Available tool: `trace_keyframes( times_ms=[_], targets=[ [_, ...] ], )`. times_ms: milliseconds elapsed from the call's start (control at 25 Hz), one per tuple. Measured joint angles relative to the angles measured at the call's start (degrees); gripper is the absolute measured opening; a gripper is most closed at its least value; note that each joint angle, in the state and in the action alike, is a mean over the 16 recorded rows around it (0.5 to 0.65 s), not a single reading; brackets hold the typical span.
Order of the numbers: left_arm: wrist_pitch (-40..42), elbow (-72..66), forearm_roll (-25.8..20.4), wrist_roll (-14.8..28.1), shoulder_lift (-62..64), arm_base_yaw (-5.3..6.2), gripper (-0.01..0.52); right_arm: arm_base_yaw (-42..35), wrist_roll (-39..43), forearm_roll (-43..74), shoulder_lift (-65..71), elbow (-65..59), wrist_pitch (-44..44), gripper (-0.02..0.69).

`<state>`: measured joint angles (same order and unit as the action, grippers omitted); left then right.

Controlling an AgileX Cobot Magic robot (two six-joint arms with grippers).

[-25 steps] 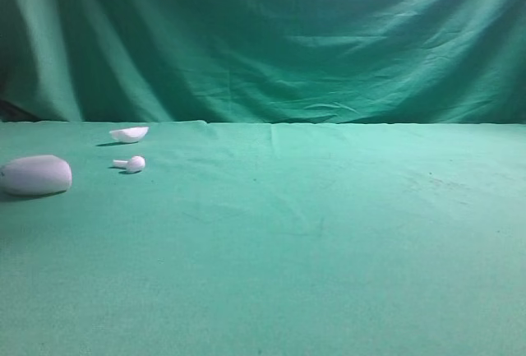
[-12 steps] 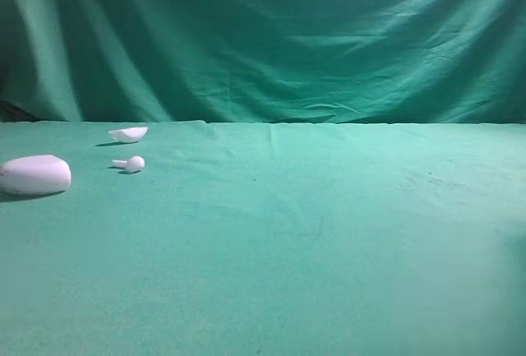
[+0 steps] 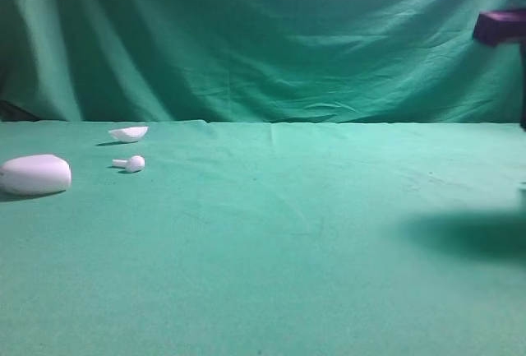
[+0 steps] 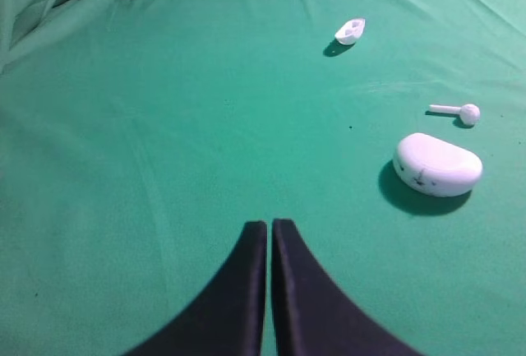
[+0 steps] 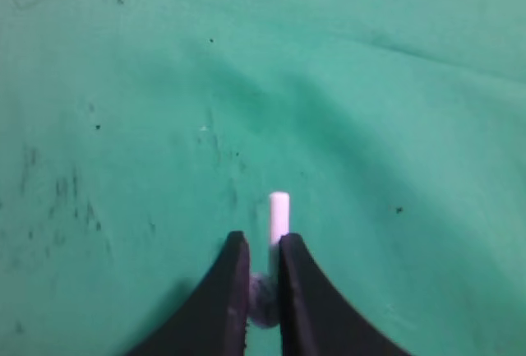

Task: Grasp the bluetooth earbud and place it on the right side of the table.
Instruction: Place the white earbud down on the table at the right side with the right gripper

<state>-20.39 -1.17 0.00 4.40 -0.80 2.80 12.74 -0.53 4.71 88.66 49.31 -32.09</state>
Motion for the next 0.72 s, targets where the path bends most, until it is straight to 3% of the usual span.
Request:
trace_keyframes(
  times_ms=[360,720],
  targets=[
    [0.0,0.0,0.0,0.0,0.0,0.0,0.0,0.0,0.3,0.2,7.2,-0.8,6.8,0.108],
    [0.0,0.0,0.0,0.0,0.0,0.0,0.0,-0.1,0.4,0.1,9.4,-0.1,6.9,0.266]
  ],
)
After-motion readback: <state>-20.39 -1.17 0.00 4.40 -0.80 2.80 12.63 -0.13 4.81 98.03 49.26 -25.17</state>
